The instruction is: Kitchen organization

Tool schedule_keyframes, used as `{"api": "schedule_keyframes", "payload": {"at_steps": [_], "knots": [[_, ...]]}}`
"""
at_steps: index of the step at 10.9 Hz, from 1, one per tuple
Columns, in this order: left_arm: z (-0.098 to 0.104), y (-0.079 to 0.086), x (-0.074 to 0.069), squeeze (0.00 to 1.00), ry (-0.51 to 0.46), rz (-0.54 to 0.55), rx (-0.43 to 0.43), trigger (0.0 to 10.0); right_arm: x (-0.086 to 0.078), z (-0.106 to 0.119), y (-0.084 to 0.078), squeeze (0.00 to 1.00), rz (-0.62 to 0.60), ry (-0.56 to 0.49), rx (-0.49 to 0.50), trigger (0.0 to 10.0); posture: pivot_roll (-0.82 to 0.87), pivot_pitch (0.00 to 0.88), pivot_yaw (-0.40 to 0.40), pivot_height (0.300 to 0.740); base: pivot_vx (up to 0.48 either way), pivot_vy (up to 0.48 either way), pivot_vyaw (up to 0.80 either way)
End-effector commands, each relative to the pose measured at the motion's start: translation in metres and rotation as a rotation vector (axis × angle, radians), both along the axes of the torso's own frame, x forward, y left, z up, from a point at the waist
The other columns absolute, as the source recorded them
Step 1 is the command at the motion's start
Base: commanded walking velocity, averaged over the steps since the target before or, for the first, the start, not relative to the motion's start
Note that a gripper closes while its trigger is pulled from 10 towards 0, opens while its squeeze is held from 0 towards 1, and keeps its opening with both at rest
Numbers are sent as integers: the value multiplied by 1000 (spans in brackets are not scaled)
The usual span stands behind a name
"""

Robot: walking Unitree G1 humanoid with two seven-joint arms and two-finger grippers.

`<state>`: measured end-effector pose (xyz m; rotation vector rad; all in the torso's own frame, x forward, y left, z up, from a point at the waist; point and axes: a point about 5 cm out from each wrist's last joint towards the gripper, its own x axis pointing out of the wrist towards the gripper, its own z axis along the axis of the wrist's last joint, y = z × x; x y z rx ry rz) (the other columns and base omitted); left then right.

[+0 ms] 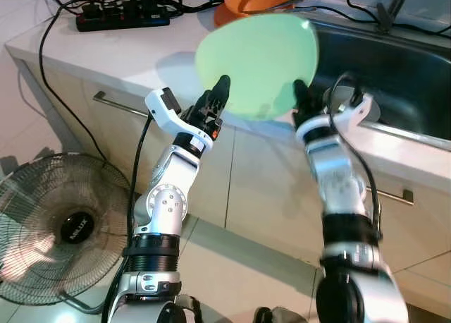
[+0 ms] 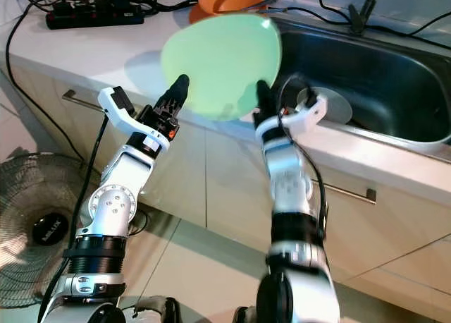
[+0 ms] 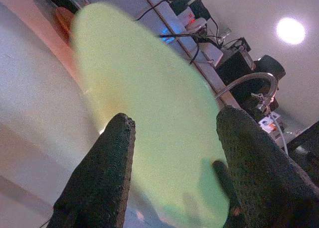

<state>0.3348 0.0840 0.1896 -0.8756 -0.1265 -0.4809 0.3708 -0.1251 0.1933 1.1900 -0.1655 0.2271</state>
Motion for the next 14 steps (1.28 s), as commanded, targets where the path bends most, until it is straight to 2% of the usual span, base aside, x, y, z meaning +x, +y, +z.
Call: {"api": "schedule_keyframes", "payload": {"at_steps": [1,4,5,6,7,8,9,12,13,14], "knots": [[6,-9,-2,0,-25,-28,2,10000,6,28,0,0,-23,-99,55,0,114,93,1,740,0,0,0],[5,-9,-1,0,-29,-7,37,10000,12,37,-5,0,-44,-116,67,0,116,92,-1,740,0,0,0],[4,-6,-1,0,-33,30,95,10000,15,40,-8,0,-70,-117,43,0,116,92,-1,740,0,0,0],[4,-5,0,0,-57,71,194,10000,19,47,-16,0,-105,-131,10,0,117,91,-3,740,0,0,0],[5,-5,0,0,-101,102,331,10000,23,54,-26,0,-151,-135,-23,0,117,91,-3,740,0,0,0],[5,-4,0,0,-123,116,401,10000,25,59,-34,0,-203,-126,-62,10000,117,91,-3,740,0,0,0],[4,-5,-1,0,-141,124,457,10000,26,63,-42,0,-242,-139,-102,10000,117,90,-1,740,0,0,0],[-2,-4,-2,0,-166,163,595,10000,26,70,-64,0,-411,-135,-330,10000,118,93,0,740,0,0,0],[-4,0,-2,0,-175,194,651,10000,23,75,-72,0,-523,-156,-587,10000,119,94,1,740,0,0,0],[-4,3,-3,0,-188,217,692,10000,21,75,-74,0,-565,-162,-677,10000,116,94,2,740,0,0,0]]}}
